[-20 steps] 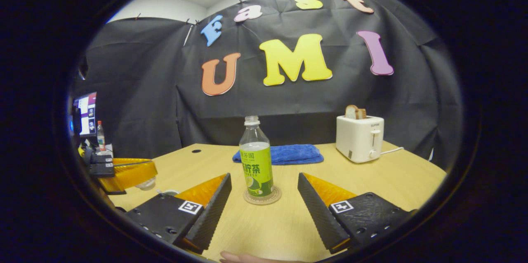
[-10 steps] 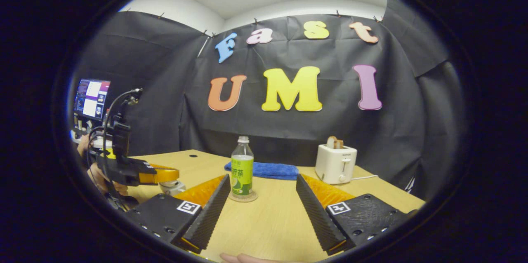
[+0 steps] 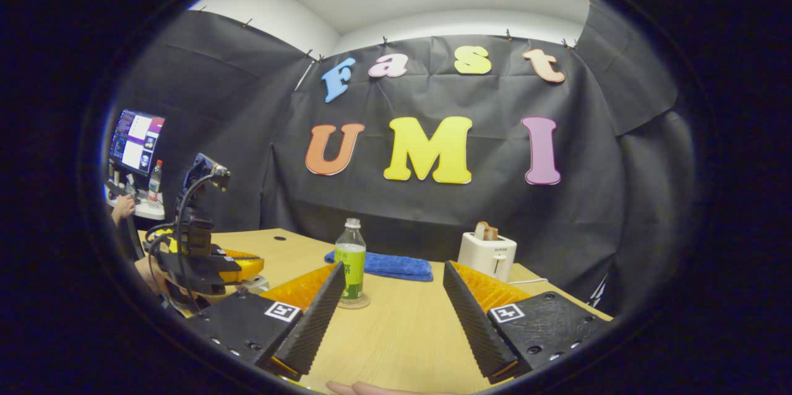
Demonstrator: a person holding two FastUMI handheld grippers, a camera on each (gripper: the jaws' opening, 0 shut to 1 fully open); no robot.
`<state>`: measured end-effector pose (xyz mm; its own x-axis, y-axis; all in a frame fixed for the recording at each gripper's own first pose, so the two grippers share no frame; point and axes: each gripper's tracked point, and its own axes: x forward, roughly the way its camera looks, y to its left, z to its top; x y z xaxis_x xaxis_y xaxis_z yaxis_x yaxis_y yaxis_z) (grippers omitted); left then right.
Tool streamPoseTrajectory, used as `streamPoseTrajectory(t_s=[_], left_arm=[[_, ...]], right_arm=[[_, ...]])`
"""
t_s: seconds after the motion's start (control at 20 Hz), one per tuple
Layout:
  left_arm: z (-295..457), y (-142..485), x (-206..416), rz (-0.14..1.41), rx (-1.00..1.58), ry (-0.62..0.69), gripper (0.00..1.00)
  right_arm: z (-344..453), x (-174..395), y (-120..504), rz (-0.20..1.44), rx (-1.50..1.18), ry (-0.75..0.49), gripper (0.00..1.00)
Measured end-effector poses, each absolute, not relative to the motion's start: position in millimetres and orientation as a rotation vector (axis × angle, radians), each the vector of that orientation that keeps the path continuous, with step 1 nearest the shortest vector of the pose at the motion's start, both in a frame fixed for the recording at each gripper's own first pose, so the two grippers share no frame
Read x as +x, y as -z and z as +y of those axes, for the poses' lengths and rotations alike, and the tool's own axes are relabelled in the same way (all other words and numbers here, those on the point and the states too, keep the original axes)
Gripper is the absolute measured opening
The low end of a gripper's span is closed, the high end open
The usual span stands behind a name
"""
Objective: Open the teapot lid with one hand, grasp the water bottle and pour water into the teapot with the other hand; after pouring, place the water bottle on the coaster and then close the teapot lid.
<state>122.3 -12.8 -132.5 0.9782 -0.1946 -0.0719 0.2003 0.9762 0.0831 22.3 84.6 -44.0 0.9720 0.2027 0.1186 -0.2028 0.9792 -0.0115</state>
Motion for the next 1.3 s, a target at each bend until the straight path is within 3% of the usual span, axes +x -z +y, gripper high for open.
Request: streamPoseTrajectory(t_s=[0.4, 0.6, 0.8, 1.05, 1.3], left_arm=[[-14.9, 138.5, 129.5, 0.076, 0.067, 0.194, 0.06], [-20.2, 146.2, 124.4, 0.128, 0.067, 0.208, 0.11], [-21.8, 146.0, 122.1, 0.148, 0.042, 0.229, 0.22], [-15.7, 129.9, 113.4, 0.150, 0.013, 0.213, 0.55], [-9.0, 89.9, 90.0, 0.124, 0.011, 0.186, 0.67]], right_arm=[[87.8, 21.4, 44.6, -0.108, 0.015, -0.206, 0.97], [91.2, 20.8, 45.8, -0.102, 0.014, -0.214, 0.95], [89.2, 23.6, 48.3, -0.091, 0.016, -0.207, 0.97], [87.4, 26.7, 51.6, -0.076, 0.030, -0.199, 0.96], [84.9, 26.0, 50.9, -0.071, 0.035, -0.187, 0.95]])
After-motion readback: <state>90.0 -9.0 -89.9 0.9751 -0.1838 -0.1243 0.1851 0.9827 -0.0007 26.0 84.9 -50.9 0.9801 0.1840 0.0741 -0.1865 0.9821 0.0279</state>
